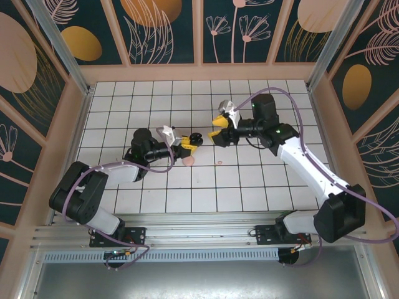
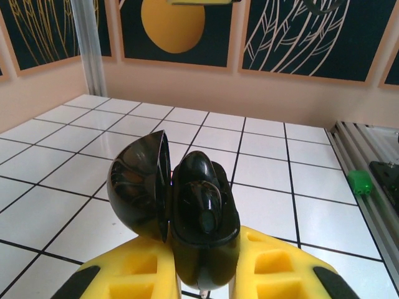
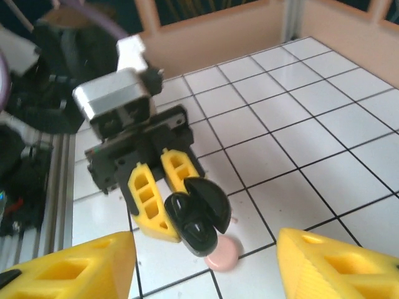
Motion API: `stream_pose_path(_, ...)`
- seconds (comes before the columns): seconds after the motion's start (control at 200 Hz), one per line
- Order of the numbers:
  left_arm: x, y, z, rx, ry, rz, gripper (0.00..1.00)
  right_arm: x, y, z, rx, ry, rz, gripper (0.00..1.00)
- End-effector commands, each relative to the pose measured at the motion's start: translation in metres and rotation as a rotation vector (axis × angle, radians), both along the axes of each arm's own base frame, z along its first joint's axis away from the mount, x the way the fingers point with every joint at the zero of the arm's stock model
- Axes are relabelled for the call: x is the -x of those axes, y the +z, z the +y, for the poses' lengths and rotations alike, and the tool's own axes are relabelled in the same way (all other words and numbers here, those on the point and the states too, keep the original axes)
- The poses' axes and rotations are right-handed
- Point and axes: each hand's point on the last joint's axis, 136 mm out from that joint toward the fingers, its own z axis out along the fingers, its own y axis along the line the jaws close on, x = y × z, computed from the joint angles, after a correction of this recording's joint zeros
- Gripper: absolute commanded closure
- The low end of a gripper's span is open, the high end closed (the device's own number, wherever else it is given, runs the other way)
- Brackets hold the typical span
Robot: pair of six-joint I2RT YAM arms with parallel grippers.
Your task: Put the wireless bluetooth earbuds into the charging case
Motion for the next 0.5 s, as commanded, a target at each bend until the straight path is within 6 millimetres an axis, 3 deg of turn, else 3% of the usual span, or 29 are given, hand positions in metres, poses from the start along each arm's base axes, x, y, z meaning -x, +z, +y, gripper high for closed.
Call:
stream_pose_path(0.0, 0.009, 0.013, -0.004, -0.002, -0.051, -0.084, 0.90, 0.013, -0.012, 0.001, 0.096, 0.178, -0.156, 0.32)
stream_pose_path(0.175, 0.011, 0.014, -0.004, -0.006, -0.052, -0.099, 0.90, 0.007, -0.031, 0.017, 0.201, 0.235, -0.223, 0.26)
stream_pose_path(0.325, 0.011, 0.014, -0.004, -0.001, -0.054, -0.104, 0.90, -0.002, -0.032, 0.033, 0.192, 0.267, -0.221, 0.26)
stream_pose_path(0.49, 0.009, 0.013, -0.004, -0.001, -0.039, -0.098, 0.90, 0.004, -0.039, 0.040, 0.179, 0.327, -0.173, 0.26)
